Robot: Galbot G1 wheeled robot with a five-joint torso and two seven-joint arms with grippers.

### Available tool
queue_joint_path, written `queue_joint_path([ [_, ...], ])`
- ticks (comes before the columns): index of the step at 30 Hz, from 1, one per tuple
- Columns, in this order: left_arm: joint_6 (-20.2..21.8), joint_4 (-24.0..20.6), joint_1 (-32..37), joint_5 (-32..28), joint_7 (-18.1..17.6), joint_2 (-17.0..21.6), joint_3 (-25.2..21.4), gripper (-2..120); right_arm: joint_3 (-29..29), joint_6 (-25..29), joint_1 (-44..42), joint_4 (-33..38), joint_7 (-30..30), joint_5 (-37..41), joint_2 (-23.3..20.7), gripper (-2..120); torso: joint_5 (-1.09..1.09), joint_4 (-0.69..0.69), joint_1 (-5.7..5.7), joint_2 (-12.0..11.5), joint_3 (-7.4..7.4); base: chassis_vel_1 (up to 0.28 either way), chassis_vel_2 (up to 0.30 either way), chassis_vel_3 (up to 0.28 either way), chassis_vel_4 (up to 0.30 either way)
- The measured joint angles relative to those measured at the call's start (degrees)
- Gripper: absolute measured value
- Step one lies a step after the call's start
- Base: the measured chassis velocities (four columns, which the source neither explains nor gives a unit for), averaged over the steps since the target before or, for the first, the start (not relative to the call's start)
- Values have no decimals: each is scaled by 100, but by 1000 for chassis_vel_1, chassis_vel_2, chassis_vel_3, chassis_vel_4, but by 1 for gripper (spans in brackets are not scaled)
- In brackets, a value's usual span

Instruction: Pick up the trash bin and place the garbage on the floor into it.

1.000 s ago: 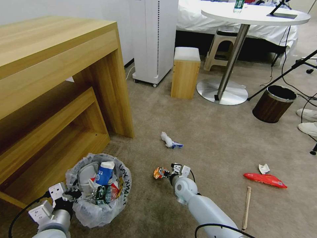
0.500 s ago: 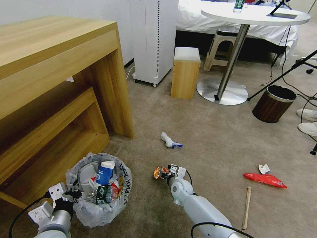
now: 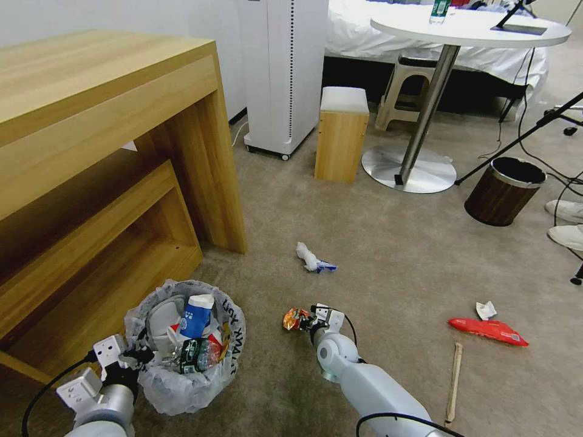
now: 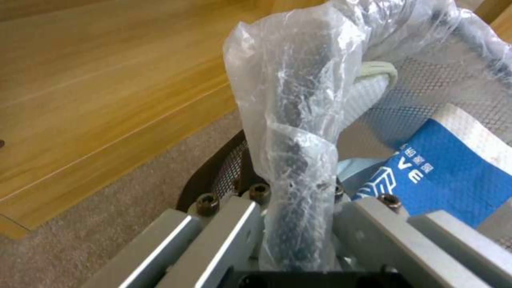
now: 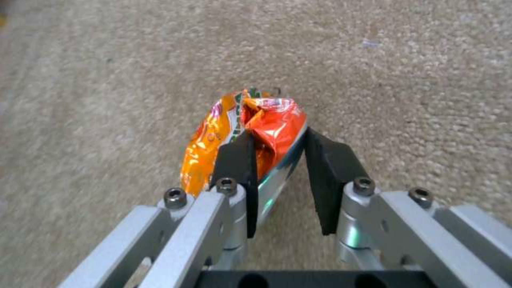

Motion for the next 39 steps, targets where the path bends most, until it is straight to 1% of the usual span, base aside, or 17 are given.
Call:
queue_joint_path([
  [5, -2, 62, -38, -1, 2, 24, -19, 1, -19, 246, -279, 1014, -302, 71, -470, 19, 0, -1, 0, 0, 0, 0, 0, 0, 0],
  [8, -3, 123, -87, -3, 2, 44, -24, 1, -18, 844, -407, 1759, -702, -49, -1062, 19, 0, 0, 0, 0, 0, 0, 0, 0, 0],
  [9, -3, 123, -87, -3, 2, 44, -24, 1, -18, 844, -407, 1759, -702, -49, -1062, 19, 0, 0, 0, 0, 0, 0, 0, 0, 0],
  [12, -2, 173, -139, -4, 4, 49, 1, 1, 44, 1497, -416, 2555, -1195, -131, -1803, 19, -1, -3, 0, 0, 0, 0, 0, 0, 0],
  [13, -2, 173, -139, -4, 4, 49, 1, 1, 44, 1497, -416, 2555, -1195, -131, -1803, 19, -1, -3, 0, 0, 0, 0, 0, 0, 0],
  [16, -3, 178, -154, -3, 6, 47, 28, 1, 31, 1909, -253, 3370, -1734, -116, -2314, 19, 0, -2, 0, 0, 0, 0, 0, 0, 0],
  [20, 1, 152, -141, 1, 5, 52, 42, 1, -180, 2051, 55, 3836, -1908, -53, -2560, 19, 0, 0, 0, 0, 0, 0, 0, 0, 0],
  [22, 11, 95, -123, 8, 6, 58, 55, 1, -643, 2008, 680, 4277, -1872, 130, -2747, 19, 0, -1, 0, 0, 0, 0, 0, 0, 0],
  [24, 16, 79, -120, 11, 6, 56, 59, 1, -767, 1977, 827, 4345, -1820, 176, -2759, 19, 0, 0, 0, 0, 0, 0, 0, 0, 0],
  [27, 49, -54, -97, 52, 8, 17, 94, 1, -1862, 1673, 1786, 4543, -1278, 491, -2608, 19, -1, 1, 0, 0, 0, 0, 0, 0, 0],
  [28, 49, -54, -97, 52, 8, 17, 94, 1, -1862, 1673, 1786, 4543, -1278, 491, -2608, 19, -1, 1, 0, 0, 0, 0, 0, 0, 0],
  [30, 60, -119, -81, 72, 8, -12, 105, 1, -2437, 1515, 2132, 4452, -956, 624, -2421, 19, 0, 1, 0, 0, 0, 0, 0, 0, 0],
  [31, 60, -119, -81, 72, 8, -12, 105, 1, -2437, 1515, 2132, 4452, -956, 624, -2421, 19, 0, 1, 0, 0, 0, 0, 0, 0, 0],
  [34, 63, -205, -20, 130, 10, -65, 109, 1, -3220, 1298, 2513, 4196, -580, 728, -2130, 19, 0, 0, 0, 0, 0, 0, 0, 0, 0],
  [35, 63, -205, -20, 130, 10, -65, 109, 1, -3220, 1298, 2513, 4196, -580, 728, -2130, 19, 0, 0, 0, 0, 0, 0, 0, 0, 0],
  [38, 63, -259, 23, 161, 23, -103, 107, 1, -3776, 1188, 2767, 4060, -422, 756, -1916, 19, -1, 0, 0, 0, 0, 0, 0, 0, 0],
  [39, 63, -259, 23, 161, 23, -103, 107, 1, -3776, 1188, 2767, 4060, -422, 756, -1916, 19, -1, 0, 0, 0, 0, 0, 0, 0, 0],
])
